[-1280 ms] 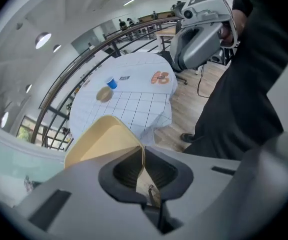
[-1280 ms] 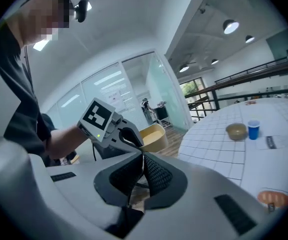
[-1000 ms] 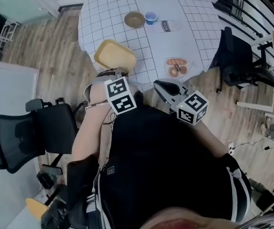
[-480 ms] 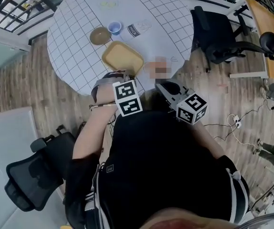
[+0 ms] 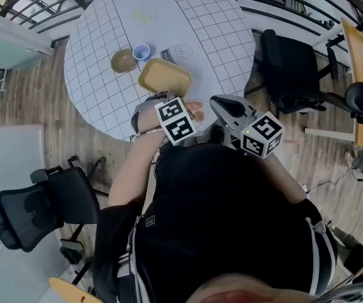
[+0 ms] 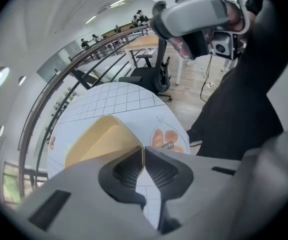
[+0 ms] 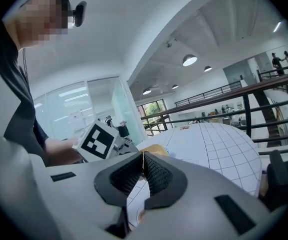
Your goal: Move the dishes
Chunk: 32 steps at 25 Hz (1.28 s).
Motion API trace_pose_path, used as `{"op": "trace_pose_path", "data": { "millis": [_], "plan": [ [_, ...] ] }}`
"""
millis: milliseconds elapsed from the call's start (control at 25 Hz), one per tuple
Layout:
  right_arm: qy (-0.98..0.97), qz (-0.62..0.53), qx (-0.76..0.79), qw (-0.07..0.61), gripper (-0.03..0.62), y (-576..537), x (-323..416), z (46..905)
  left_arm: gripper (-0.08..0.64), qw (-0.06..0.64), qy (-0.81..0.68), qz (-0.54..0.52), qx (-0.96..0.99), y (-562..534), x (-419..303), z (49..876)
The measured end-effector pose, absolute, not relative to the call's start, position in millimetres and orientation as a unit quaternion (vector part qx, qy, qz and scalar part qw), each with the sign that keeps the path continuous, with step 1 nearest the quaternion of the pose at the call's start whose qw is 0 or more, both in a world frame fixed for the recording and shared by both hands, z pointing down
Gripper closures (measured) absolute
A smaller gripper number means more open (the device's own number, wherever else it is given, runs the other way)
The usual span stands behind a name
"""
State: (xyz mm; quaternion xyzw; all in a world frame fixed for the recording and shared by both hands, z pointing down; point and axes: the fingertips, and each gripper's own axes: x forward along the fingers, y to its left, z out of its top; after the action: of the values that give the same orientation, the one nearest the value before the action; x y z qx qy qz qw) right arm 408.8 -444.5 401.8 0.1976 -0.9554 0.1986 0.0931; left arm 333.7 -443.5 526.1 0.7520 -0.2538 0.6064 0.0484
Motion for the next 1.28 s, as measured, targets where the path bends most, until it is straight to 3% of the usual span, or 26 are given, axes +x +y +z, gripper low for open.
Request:
{"op": "trace_pose_path", "data": {
  "millis": [400, 840, 1280],
  "plan": [
    [-0.964, 0.212, 0.107, 0.124, 0.571, -477, 450, 411, 0.535, 0.137, -0.351, 0.594, 0.710, -521, 366, 548],
    [-0.949, 0.248, 0.143, 0.135, 0.571, -520, 422, 439, 0.535, 0.175, -0.359, 0.576, 0.713, -575, 355, 583],
    [-0.940, 0.266, 0.145, 0.158, 0.572, -549, 440, 455, 0.535, 0.215, -0.367, 0.588, 0.688, -615, 346, 631]
  ]
}}
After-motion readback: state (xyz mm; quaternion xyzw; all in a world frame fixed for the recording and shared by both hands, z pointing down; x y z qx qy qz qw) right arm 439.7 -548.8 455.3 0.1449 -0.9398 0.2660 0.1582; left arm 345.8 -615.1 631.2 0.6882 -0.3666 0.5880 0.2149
